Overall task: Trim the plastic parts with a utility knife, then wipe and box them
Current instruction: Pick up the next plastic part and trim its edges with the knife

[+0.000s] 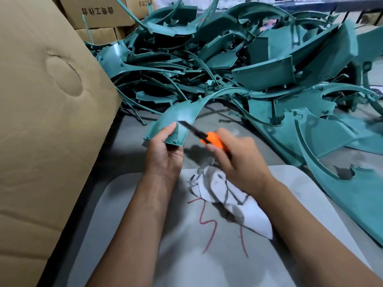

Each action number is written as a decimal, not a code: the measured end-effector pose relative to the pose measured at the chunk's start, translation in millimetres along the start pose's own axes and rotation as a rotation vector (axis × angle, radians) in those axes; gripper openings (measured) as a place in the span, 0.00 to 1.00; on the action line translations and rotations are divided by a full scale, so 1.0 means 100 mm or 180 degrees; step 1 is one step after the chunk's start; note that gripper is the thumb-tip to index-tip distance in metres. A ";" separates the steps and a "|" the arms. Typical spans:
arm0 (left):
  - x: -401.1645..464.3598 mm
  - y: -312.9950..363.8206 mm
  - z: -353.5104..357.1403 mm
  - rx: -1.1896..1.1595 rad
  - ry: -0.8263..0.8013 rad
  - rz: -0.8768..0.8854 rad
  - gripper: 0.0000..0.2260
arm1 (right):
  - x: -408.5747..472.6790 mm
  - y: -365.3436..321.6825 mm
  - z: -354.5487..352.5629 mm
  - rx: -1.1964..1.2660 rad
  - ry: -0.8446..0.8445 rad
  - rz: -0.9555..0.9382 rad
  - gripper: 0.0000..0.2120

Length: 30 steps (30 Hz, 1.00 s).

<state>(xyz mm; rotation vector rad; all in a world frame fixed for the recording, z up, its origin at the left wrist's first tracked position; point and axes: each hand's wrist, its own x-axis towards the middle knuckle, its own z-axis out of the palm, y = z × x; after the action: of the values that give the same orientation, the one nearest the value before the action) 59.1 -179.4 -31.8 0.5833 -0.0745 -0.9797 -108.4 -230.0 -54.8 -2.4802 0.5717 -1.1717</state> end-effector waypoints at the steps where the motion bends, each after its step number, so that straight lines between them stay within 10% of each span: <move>1: 0.00 -0.01 0.01 -0.0024 0.0021 -0.0031 0.06 | 0.00 -0.02 0.04 -0.0018 -0.0190 -0.0021 0.09; 16: -0.08 0.08 -0.03 0.0062 -0.0232 -0.0629 0.14 | 0.02 0.26 -0.11 -0.0799 0.1106 0.1057 0.13; 30: 0.02 0.28 -0.17 0.0486 -0.0397 0.0034 0.15 | -0.01 0.47 -0.37 -0.0955 0.1737 0.2147 0.14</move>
<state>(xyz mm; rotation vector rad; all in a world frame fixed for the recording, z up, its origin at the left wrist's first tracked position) 86.4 -162.0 -32.8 0.6603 -0.2650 -1.0050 -147.9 -275.2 -54.6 -1.8629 1.6742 -1.5173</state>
